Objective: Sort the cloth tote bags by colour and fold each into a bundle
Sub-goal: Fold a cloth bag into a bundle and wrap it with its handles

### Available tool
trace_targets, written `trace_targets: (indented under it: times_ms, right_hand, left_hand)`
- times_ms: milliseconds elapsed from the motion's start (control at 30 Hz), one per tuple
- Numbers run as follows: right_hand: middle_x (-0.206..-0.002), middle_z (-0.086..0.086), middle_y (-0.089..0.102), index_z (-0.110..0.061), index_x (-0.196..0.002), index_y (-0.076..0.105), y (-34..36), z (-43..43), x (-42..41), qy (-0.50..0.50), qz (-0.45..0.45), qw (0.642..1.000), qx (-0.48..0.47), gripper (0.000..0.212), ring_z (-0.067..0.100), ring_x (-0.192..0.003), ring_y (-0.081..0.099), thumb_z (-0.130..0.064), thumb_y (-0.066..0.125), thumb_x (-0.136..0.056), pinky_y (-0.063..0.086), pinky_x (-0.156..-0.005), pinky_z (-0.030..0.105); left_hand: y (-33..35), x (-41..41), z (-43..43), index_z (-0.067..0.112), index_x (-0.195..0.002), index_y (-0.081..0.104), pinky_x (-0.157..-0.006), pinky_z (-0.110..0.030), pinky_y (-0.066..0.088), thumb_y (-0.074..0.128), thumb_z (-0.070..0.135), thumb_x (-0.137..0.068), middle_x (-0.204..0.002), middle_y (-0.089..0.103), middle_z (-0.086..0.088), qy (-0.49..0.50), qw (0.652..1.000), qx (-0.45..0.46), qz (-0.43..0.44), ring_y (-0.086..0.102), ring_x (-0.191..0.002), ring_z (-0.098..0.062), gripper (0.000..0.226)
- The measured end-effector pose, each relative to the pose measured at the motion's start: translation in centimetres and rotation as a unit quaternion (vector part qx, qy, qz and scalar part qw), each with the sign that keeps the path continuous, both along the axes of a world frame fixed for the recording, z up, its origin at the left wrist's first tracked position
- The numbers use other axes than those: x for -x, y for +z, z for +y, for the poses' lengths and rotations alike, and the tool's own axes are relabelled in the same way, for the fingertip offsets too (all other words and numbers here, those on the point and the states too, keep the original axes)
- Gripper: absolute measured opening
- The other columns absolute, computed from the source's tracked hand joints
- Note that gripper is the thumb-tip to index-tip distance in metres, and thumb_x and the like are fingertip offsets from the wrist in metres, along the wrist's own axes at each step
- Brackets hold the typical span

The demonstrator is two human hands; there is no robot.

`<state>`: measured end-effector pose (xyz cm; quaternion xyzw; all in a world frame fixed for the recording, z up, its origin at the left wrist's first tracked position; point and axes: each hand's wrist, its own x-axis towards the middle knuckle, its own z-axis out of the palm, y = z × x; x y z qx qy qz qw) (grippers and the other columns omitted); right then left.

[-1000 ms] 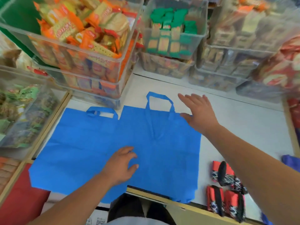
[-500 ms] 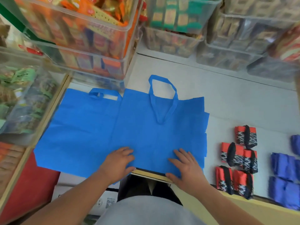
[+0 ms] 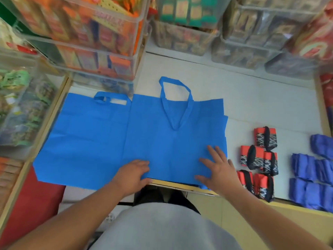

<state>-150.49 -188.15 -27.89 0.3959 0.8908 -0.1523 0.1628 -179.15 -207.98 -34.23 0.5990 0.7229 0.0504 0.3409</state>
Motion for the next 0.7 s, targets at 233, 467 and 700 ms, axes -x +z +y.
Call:
trace_targets:
  times_ms: [233,467,700]
  right_hand:
    - [-0.159,0.002,0.029,-0.035,-0.138,0.058,1.0,-0.9,-3.6,-0.253,0.114,0.958,0.066,0.058,0.024,-0.124,0.052,-0.041,0.079,-0.084,0.056,-0.091,0.04]
    - [-0.165,-0.022,0.014,-0.041,-0.137,0.058,2.0,-1.9,-4.6,-0.129,0.184,0.971,0.081,0.079,0.014,-0.098,0.06,-0.028,0.095,-0.068,0.057,-0.077,0.031]
    - [-0.141,-0.002,0.058,-0.029,-0.111,0.077,4.2,6.5,-1.6,-0.125,0.25,0.96,-0.02,0.032,0.026,-0.12,0.059,-0.022,0.084,-0.081,0.048,-0.095,0.035]
  left_hand:
    - [0.4,-1.9,-0.4,0.033,-0.102,0.076,-0.091,-0.028,0.05,0.063,0.041,-0.095,-0.143,0.057,0.018,0.067,0.998,-0.017,0.012,0.055,-0.128,-0.006,0.016]
    - [2.3,-2.0,0.3,0.025,-0.086,0.052,-0.06,-0.04,0.047,0.045,0.035,-0.103,-0.072,0.055,0.007,0.18,0.977,-0.087,-0.073,0.051,-0.068,-0.014,0.021]
    - [7.4,1.5,6.9,0.015,-0.098,0.063,-0.077,-0.034,0.047,0.047,0.032,-0.102,-0.088,0.063,0.005,0.21,0.941,-0.259,-0.067,0.056,-0.085,-0.016,0.024]
